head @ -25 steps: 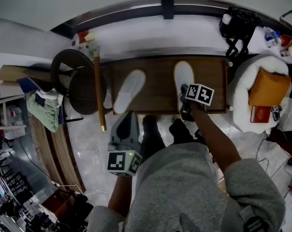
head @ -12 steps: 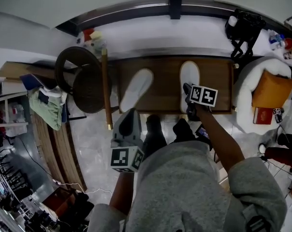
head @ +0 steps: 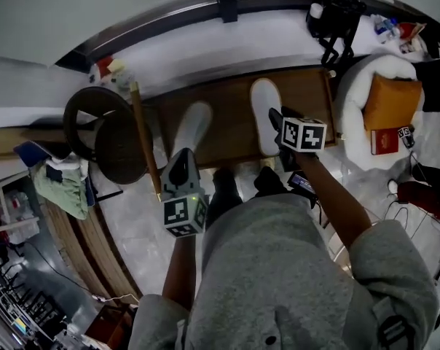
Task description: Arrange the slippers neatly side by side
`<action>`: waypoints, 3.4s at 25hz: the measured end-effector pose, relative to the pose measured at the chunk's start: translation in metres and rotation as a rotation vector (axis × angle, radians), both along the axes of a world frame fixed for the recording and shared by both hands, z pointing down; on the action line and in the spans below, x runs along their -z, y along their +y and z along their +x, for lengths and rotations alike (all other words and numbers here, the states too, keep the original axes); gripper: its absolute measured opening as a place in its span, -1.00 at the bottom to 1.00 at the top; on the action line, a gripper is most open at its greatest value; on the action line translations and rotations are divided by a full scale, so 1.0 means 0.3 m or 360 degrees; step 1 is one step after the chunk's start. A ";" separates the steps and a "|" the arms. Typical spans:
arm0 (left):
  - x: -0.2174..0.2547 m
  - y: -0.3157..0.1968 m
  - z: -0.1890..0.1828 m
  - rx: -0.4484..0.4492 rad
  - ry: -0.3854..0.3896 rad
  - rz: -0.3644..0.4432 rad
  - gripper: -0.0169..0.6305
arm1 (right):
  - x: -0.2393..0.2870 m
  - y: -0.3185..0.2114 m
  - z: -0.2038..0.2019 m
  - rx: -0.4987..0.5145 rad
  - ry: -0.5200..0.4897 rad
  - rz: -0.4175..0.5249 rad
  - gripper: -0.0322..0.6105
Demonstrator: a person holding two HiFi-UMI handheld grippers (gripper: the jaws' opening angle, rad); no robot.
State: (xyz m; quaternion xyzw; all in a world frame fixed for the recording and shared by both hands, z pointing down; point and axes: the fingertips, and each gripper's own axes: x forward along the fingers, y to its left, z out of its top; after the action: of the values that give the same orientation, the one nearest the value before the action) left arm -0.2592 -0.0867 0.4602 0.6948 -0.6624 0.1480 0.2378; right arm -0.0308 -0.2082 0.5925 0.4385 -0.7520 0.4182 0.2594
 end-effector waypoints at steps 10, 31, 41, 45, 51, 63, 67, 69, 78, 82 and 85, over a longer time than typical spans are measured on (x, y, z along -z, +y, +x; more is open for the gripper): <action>-0.189 -0.022 -0.030 -0.0354 -0.0301 -0.0105 -0.89 | 0.201 0.051 -0.017 0.0092 0.0135 0.0353 -0.46; -0.633 -0.060 -0.108 -0.0655 -0.0523 -0.0486 -0.43 | 0.271 0.207 -0.162 0.0128 0.0297 0.0508 -0.78; -0.681 -0.075 -0.107 -0.0681 -0.0513 -0.0576 -0.69 | 0.278 0.195 -0.148 0.0131 0.0336 0.0509 -0.77; -0.671 -0.073 -0.101 -0.0634 -0.0471 -0.0603 -0.81 | 0.276 0.188 -0.129 0.0147 0.0328 0.0503 -0.78; -0.624 -0.072 -0.068 -0.0526 -0.0407 -0.0599 -0.83 | 0.275 0.178 -0.102 0.0187 0.0295 0.0512 -0.78; -0.593 -0.086 0.080 -0.0283 -0.0257 -0.0697 -0.83 | 0.292 0.115 0.056 0.0217 0.0214 0.0542 -0.78; -0.601 -0.097 0.143 -0.0201 -0.0205 -0.0740 -0.83 | 0.284 0.104 0.121 0.0229 0.0188 0.0531 -0.78; -0.612 -0.106 0.167 -0.0132 -0.0158 -0.0767 -0.83 | 0.277 0.093 0.151 0.0238 0.0174 0.0528 -0.78; -0.634 -0.197 0.296 0.0063 -0.0067 -0.0792 -0.83 | 0.238 0.051 0.312 0.0296 0.0149 0.0496 -0.78; -0.659 -0.225 0.346 0.0075 -0.0074 -0.0807 -0.83 | 0.232 0.031 0.374 0.0292 0.0140 0.0495 -0.78; -0.681 -0.249 0.372 0.0090 -0.0078 -0.0829 -0.83 | 0.220 0.018 0.424 0.0281 0.0144 0.0480 -0.78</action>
State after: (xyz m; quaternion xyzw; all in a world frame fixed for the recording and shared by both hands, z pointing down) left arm -0.1476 -0.1614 0.6645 0.5876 -0.6267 0.3235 0.3967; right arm 0.0965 -0.2027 0.5264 0.4232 -0.8293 0.2561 0.2600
